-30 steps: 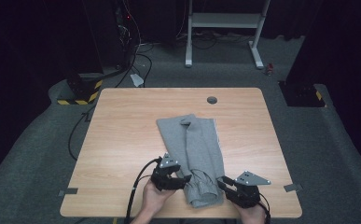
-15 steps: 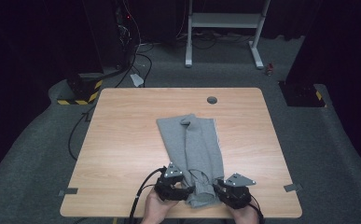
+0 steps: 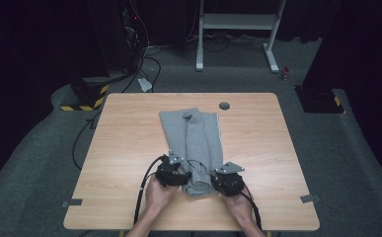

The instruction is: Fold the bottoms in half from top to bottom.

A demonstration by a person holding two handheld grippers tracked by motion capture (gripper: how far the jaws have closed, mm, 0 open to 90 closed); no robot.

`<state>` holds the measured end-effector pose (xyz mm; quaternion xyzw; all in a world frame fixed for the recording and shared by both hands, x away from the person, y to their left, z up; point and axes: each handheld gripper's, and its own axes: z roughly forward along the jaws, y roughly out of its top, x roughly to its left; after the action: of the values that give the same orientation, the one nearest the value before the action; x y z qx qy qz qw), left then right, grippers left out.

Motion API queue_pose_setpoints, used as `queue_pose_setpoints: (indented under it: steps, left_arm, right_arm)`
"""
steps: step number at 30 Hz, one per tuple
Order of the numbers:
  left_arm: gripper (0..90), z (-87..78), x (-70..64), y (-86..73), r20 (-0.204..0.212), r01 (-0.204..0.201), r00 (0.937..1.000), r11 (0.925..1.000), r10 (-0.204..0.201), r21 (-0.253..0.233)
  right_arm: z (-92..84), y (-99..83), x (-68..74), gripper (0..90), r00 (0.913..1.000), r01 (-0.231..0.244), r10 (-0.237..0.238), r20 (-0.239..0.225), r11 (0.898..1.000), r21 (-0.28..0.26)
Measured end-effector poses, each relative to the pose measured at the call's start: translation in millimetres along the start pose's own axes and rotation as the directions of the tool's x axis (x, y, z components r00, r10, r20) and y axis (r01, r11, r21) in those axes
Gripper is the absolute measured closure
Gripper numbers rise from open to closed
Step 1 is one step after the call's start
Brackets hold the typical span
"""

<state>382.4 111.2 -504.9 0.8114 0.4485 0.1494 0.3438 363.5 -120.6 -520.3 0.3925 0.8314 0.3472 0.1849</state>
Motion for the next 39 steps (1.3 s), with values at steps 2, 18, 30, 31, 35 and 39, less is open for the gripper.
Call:
queue_pose_setpoints:
  steps: [2, 18, 30, 31, 35, 39]
  left_arm:
    - [37.0, -7.6, 1.0, -0.4, 0.013, 0.018, 0.9998, 0.9997, -0.018, -0.017]
    - [37.8, -24.4, -33.3, -17.1, 0.066, -0.017, 0.9976, 0.9986, 0.021, -0.049]
    - [65.6, -29.2, -36.9, -29.0, 0.063, -0.060, 0.9959, 0.9951, 0.065, -0.078]
    - [67.8, -30.4, -36.6, -29.7, 0.060, -0.069, 0.9954, 0.9943, 0.074, -0.082]
    - [76.7, -34.0, -34.7, -31.6, 0.062, -0.070, 0.9952, 0.9938, 0.075, -0.087]
    - [80.0, -37.1, -32.9, -34.9, 0.066, -0.065, 0.9953, 0.9938, 0.071, -0.090]
  right_arm:
    - [-0.6, 7.4, -1.1, 59.6, 0.9999, 0.002, -0.002, 0.011, 1.000, 0.021]
    - [-28.8, 49.4, 41.8, 52.0, 0.9863, 0.120, -0.126, -0.106, 0.991, -0.068]
    - [-22.4, 36.6, 41.5, 82.2, 0.9842, 0.161, -0.161, -0.073, 0.987, -0.001]
    - [-23.7, 35.5, 40.3, 82.5, 0.9845, 0.159, -0.159, -0.074, 0.987, -0.004]
    - [-33.6, 27.7, 29.2, 83.1, 0.9898, 0.102, -0.106, -0.095, 0.994, -0.041]
    - [-41.7, 18.2, 18.0, 82.8, 0.9927, 0.043, -0.050, -0.110, 0.997, -0.062]
